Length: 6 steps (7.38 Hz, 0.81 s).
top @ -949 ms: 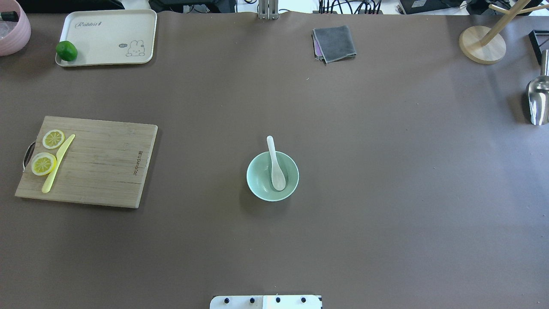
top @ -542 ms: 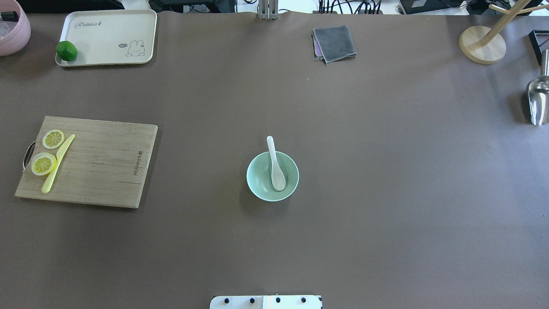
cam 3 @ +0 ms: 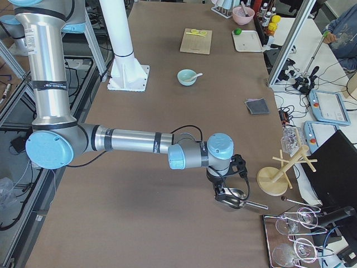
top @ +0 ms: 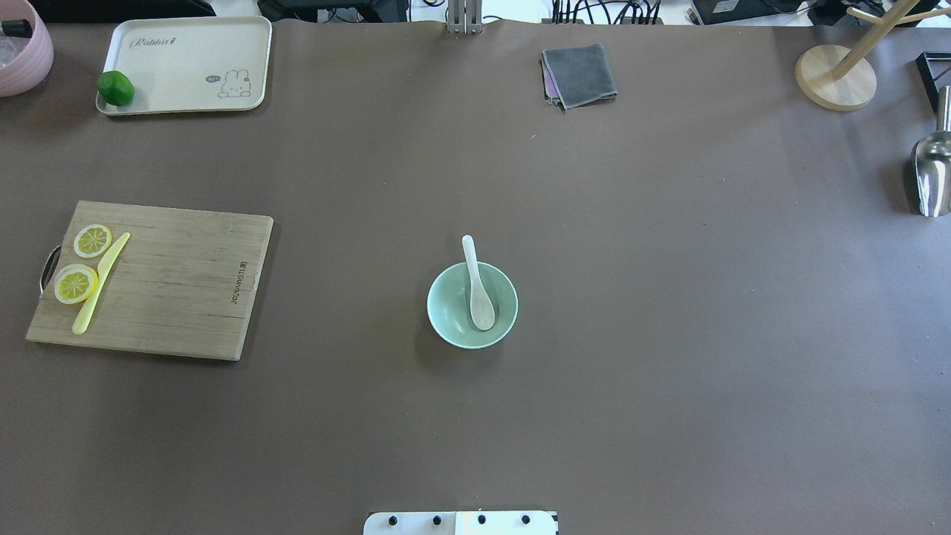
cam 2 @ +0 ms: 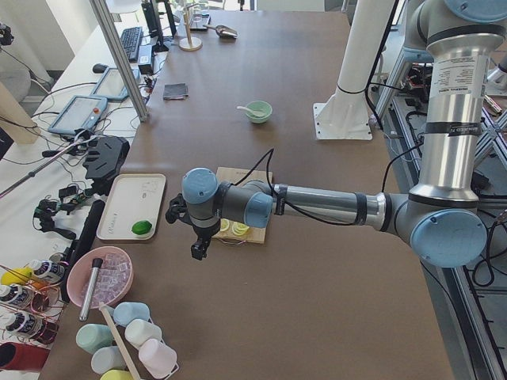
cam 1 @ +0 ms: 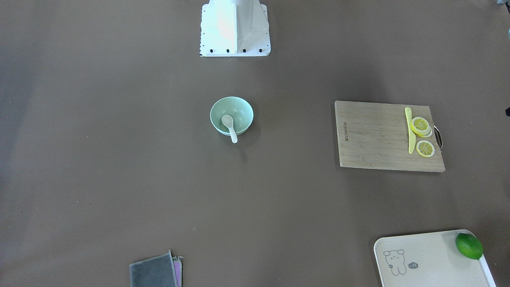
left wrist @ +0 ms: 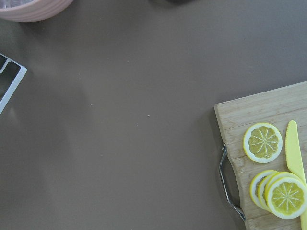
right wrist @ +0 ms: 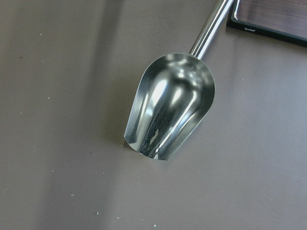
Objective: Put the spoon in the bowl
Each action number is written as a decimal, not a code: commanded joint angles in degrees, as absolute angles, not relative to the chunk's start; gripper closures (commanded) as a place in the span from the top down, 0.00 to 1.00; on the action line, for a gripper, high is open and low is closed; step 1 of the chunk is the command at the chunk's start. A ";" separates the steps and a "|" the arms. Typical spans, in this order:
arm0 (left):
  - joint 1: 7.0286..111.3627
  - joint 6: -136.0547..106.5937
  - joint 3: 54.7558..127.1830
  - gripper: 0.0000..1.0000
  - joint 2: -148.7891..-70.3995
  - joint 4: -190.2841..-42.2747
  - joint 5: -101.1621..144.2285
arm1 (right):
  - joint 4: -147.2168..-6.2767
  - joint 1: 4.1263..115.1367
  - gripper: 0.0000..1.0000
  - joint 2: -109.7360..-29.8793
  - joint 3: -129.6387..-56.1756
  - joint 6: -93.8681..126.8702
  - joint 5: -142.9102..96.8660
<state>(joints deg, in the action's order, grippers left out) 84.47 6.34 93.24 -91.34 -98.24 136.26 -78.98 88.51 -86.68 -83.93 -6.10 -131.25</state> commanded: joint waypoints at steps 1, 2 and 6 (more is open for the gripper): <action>84.46 6.24 93.69 0.98 -91.49 -98.00 136.23 | -79.01 88.51 1.00 -87.18 -83.76 -6.07 -131.31; 84.46 6.15 93.60 0.98 -91.76 -97.30 136.23 | -79.01 89.11 1.00 -87.54 -84.11 -6.15 -131.48; 85.17 6.24 94.91 0.98 -92.37 -88.70 136.41 | -79.72 89.91 1.00 -89.11 -84.46 -6.06 -131.92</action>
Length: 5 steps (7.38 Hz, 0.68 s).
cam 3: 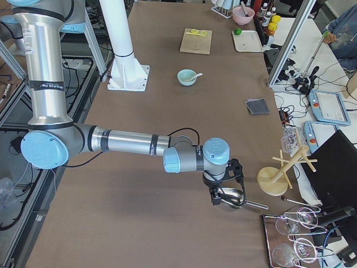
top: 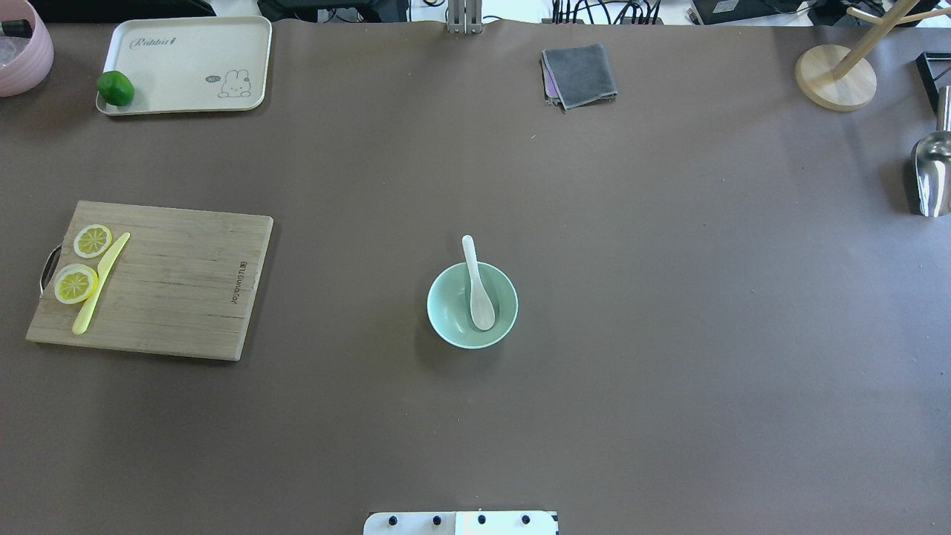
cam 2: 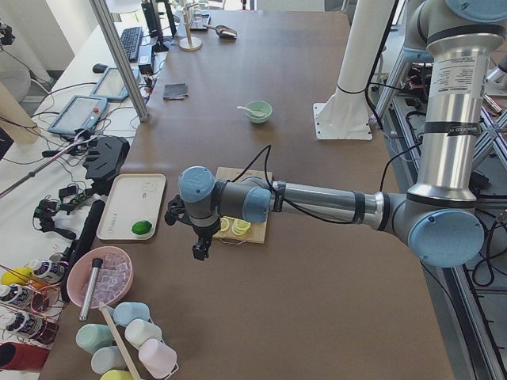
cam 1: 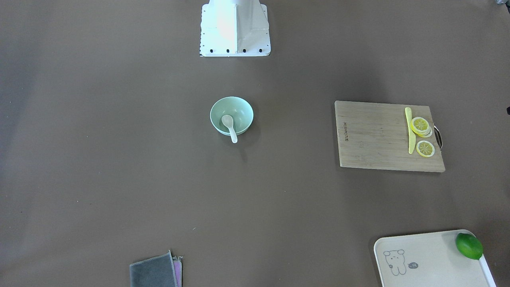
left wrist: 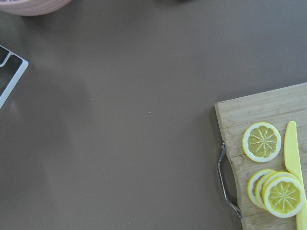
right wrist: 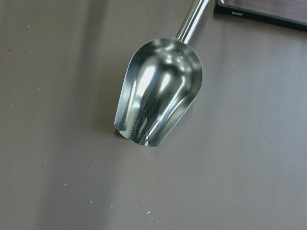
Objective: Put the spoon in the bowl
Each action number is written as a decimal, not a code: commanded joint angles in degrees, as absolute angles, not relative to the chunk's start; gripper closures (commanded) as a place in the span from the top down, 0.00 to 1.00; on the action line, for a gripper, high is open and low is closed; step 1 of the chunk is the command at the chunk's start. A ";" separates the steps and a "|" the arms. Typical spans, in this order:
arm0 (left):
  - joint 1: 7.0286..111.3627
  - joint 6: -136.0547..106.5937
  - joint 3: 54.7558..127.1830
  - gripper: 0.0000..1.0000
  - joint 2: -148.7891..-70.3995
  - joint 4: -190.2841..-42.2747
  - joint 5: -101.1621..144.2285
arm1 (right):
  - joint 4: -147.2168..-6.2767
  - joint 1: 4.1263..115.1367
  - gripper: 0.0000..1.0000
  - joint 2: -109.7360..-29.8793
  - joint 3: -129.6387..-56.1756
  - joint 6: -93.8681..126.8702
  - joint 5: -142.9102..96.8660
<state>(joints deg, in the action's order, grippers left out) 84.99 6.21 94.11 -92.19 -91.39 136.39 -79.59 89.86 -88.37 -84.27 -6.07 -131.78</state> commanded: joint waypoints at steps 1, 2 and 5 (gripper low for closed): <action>85.08 6.24 95.01 0.98 -92.37 -86.68 136.32 | -79.89 89.91 1.00 -89.12 -84.46 -6.06 -131.92; 85.17 6.33 94.92 0.98 -91.76 -86.49 136.06 | -83.11 89.91 1.00 -88.51 -84.98 -6.06 -131.92; 85.17 6.33 93.52 0.98 -92.01 -86.66 135.97 | -88.77 89.91 1.00 -88.42 -87.89 -6.15 -131.57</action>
